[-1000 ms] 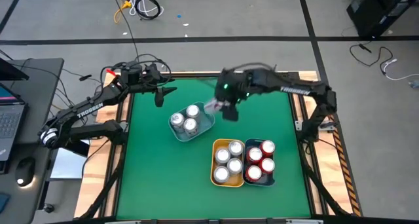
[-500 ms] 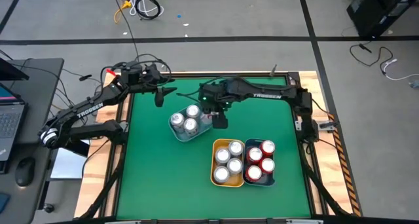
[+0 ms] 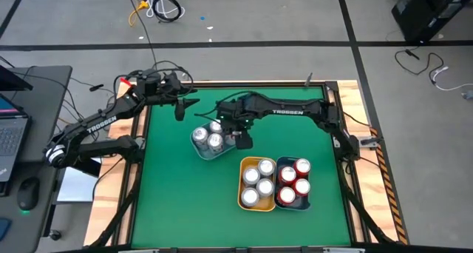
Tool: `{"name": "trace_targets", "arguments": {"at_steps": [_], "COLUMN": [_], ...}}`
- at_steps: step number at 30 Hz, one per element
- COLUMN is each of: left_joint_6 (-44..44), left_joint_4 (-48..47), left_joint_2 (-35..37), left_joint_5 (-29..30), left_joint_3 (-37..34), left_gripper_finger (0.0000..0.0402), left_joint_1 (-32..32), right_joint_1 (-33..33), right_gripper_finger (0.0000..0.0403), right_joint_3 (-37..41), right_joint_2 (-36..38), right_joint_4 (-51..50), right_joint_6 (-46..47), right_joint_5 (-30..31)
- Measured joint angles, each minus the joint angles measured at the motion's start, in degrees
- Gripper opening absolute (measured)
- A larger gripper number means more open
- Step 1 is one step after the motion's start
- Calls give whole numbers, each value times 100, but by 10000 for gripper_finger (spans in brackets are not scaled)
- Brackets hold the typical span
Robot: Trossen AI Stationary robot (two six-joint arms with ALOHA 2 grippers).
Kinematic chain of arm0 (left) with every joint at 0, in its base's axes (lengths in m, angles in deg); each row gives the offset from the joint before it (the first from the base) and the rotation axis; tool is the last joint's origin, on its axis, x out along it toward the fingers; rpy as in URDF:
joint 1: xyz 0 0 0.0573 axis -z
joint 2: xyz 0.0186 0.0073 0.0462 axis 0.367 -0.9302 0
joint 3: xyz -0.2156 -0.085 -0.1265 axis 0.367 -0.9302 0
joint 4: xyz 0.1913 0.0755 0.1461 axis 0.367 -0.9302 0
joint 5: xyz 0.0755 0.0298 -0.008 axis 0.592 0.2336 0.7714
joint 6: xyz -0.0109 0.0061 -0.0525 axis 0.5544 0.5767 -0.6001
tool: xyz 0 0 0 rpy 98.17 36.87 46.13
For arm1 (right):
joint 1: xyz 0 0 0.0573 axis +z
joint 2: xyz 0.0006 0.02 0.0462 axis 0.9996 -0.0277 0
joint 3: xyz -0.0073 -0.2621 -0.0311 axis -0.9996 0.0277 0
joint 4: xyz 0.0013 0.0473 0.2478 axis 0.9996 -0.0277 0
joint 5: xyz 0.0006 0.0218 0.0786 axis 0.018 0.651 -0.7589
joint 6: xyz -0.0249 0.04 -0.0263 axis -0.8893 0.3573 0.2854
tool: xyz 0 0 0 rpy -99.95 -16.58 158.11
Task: Sort soda cans
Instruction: Put the silver soda can into the green bin
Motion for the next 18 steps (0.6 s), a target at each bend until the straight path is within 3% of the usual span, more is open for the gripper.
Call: {"name": "trace_targets", "arguments": {"at_steps": [6, 12, 18], "left_joint_6": [7, 8, 9], "left_joint_4": [-5, -8, -56], "left_joint_2": [0, 0, 0], "left_joint_5": [0, -1, -2], "left_joint_3": [0, 0, 0], "left_gripper_finger": [211, 211, 211], "left_joint_1": [0, 0, 0], "right_joint_1": [-4, -4, -4], "right_gripper_finger": [291, 384, 337], "right_joint_3": [3, 2, 4], "right_joint_2": [-29, -34, -34], "right_joint_4": [104, 506, 564], "right_joint_6": [-20, 10, -62], "right_joint_5": [3, 173, 173]}}
